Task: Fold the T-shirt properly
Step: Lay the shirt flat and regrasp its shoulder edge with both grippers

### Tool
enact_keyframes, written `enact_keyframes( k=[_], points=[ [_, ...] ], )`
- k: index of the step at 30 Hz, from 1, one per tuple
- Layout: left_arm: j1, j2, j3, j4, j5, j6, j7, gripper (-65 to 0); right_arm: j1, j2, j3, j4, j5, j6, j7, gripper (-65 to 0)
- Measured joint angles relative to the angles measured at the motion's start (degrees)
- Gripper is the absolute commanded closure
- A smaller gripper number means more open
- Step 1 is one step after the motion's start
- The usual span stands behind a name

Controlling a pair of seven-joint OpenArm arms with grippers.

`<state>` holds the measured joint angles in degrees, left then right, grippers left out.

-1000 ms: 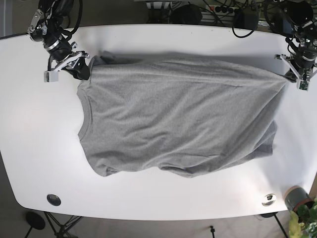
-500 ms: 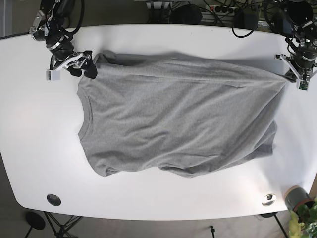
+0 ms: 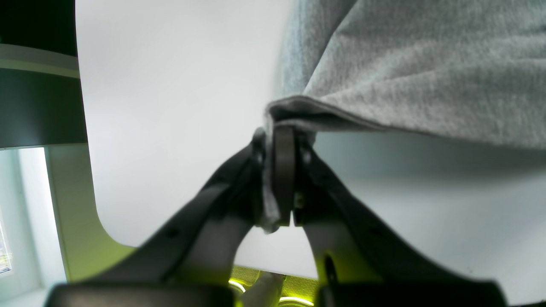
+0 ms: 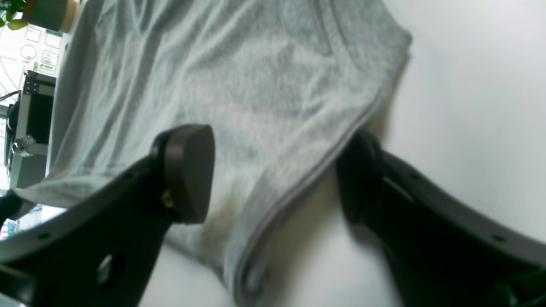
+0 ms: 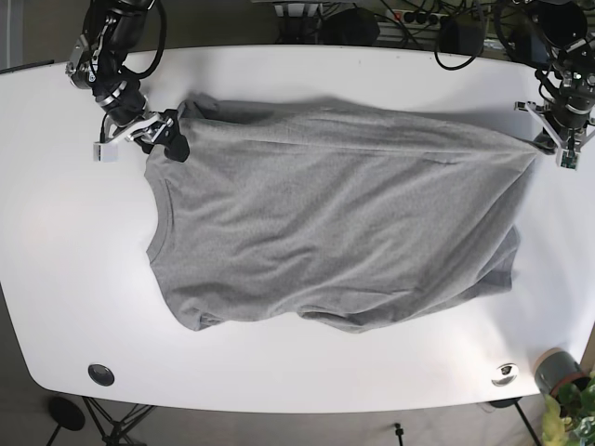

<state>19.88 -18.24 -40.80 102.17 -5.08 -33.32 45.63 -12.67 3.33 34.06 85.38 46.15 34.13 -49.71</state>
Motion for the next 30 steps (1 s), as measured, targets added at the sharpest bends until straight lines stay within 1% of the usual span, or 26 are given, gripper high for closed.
enact_keyframes(
  k=[2,3,5,7,8,9,10,12,13,15,20,30],
  points=[
    [0.02,-0.07,0.76,0.02,0.17,0.04,0.0,0.0,0.92,0.0,-0.04,-0.46,-0.09,0.0,-0.04,-40.4],
    [-0.02,-0.04,1.25,0.02,0.17,0.04,0.02,0.0,1.27,-0.02,-0.04,-0.48,-0.59,0.0,-0.09,-37.6],
    [-0.07,0.0,2.1,0.02,0.07,-0.02,0.0,0.0,1.75,-0.04,-0.04,-0.5,-0.94,-0.15,-0.52,-28.2],
    [-0.22,0.11,2.56,0.02,-0.04,0.0,-0.02,0.0,1.99,-0.17,-0.02,-0.72,-1.36,-0.61,-0.55,-14.3],
    [-0.22,0.11,2.69,0.02,0.0,0.02,0.0,0.0,1.99,-0.17,-0.04,-0.79,-1.53,-0.68,-0.85,-8.6],
    [-0.22,0.09,2.75,0.02,-0.02,0.04,-0.02,0.0,1.97,-0.2,-0.04,-0.79,-1.57,-0.63,-1.16,-3.8],
    [-0.24,0.11,2.78,0.02,-0.02,0.02,-0.02,0.0,1.97,-0.15,-0.04,-0.79,-1.57,-0.63,-1.14,-1.1],
    [-0.35,0.11,2.91,0.02,0.07,0.02,-0.35,0.0,1.86,-0.11,-0.04,-0.79,-1.81,-0.68,-1.11,-4.0],
    [-0.35,0.11,3.39,0.02,0.37,0.13,-1.18,0.0,1.79,-0.11,-0.04,-0.74,-1.77,-0.98,-1.09,-4.1],
    [-0.37,0.7,4.2,0.04,0.5,0.28,-3.69,0.0,1.11,0.0,-0.04,-0.68,-1.77,-1.57,-1.05,-2.4],
    [0.28,2.36,5.22,0.02,0.17,-0.15,-9.25,0.0,-2.27,0.15,0.07,1.18,-2.01,-2.14,-1.16,-2.2],
    [3.34,1.86,4.63,-0.07,0.33,0.04,-9.9,0.0,-8.31,0.2,0.2,9.16,-1.38,-1.99,-0.7,-2.2]
  ],
)
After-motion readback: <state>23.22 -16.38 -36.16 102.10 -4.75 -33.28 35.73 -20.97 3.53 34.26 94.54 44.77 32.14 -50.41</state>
